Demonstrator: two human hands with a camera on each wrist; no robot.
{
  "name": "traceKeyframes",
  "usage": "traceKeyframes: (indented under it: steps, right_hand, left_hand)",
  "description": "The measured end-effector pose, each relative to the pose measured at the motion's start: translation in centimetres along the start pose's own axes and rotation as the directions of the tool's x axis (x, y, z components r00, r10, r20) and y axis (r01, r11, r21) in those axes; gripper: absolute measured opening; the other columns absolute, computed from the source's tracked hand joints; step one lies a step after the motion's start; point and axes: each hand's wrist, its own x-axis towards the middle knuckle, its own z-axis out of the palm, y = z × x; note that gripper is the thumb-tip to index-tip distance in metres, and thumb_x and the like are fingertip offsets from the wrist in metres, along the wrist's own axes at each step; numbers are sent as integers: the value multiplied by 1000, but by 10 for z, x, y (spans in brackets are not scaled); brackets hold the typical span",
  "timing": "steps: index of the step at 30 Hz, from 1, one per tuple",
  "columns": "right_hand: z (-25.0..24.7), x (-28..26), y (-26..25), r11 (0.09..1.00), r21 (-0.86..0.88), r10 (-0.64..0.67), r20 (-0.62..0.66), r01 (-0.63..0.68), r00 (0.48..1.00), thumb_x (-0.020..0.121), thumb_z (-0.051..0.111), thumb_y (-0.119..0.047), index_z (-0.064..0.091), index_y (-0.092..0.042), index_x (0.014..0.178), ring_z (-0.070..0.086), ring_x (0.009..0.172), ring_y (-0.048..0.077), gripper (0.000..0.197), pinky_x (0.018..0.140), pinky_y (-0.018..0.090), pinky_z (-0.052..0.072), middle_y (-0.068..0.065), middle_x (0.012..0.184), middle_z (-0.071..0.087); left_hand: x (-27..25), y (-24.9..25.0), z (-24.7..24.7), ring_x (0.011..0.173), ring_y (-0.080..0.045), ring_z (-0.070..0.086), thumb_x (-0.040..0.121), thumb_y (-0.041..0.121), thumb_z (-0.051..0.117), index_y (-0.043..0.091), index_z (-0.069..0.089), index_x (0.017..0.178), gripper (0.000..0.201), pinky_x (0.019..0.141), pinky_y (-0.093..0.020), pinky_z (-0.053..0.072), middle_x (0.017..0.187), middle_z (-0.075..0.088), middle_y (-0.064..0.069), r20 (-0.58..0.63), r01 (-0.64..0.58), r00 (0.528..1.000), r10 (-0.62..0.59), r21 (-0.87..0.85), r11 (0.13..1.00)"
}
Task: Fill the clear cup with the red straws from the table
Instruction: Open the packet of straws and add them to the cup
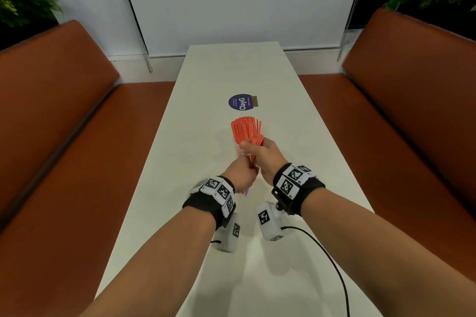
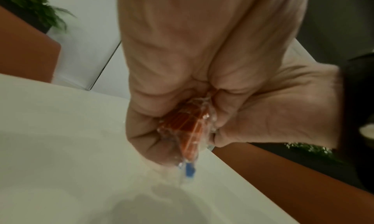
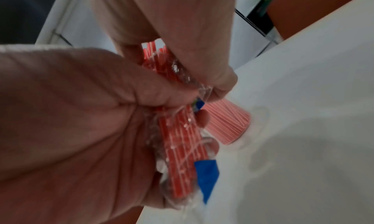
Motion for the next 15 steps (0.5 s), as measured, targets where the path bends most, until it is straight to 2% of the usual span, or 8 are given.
traceKeyframes:
  steps: [2,4,7,8,10,12,14,15]
  right_hand:
    - [0,2,2,1000,-7,1,-47,-1,999,80,62,-7,63,-5,96,57,79,22,16,79,35,46,7,77,61]
    - [-1,2,0,999,-38,-2,-86,-2,996,81,58,-8,68,-4,93,60,82,21,16,80,33,47,6,80,65]
    - [-3,4,-3,998,-64,-13,-107,6,994,86,51,-14,67,-7,93,65,89,23,19,88,40,52,5,87,72]
    - [-4,7,-4,998,-55,-19,-120,13,993,88,48,-15,65,-6,99,66,85,22,21,87,40,53,4,84,72]
    - [-7,9,-9,998,-53,-40,-161,32,986,91,45,-15,58,-1,111,66,73,20,27,79,38,54,3,73,71]
    - [-11,10,-14,998,-32,-60,-191,55,980,93,44,-16,52,-2,107,64,65,22,22,77,39,53,3,59,68]
    - [-14,8,-21,996,19,-83,-213,89,974,95,41,-13,48,-10,90,57,55,23,9,70,40,50,4,50,58]
    - [-16,9,-23,994,25,-99,-240,108,966,95,40,-12,45,-14,83,53,50,22,13,67,40,47,5,50,53]
  left_hand:
    - [-1,3,-1,45,-23,46,93,7,39,5,40,124,31,45,-27,40,65,49,-10,2,-36,999,36,74,997]
    - [-2,5,-2,50,-27,53,93,13,44,6,38,126,35,47,-26,42,70,54,-9,1,-47,999,47,102,994]
    - [-4,3,-8,88,-34,66,90,29,55,19,30,140,57,67,-31,49,103,65,-10,3,-2,1000,2,114,994]
    - [-6,2,-10,102,-34,65,88,33,59,24,22,146,69,75,-33,49,119,63,-7,19,17,1000,-20,125,992]
    - [-10,-1,-12,112,-32,62,81,37,68,29,9,149,90,80,-33,48,133,56,-6,60,39,997,-49,156,987]
    - [-12,-5,-13,109,-31,62,74,35,77,23,6,148,103,80,-31,47,130,57,-10,60,81,994,-93,184,980]
    - [-9,-9,-12,95,-26,61,69,32,82,15,10,142,104,74,-29,48,108,58,-8,43,121,990,-134,230,966]
    - [-8,-9,-12,87,-25,60,67,29,83,12,14,138,101,68,-28,49,98,56,-6,33,137,988,-151,266,954]
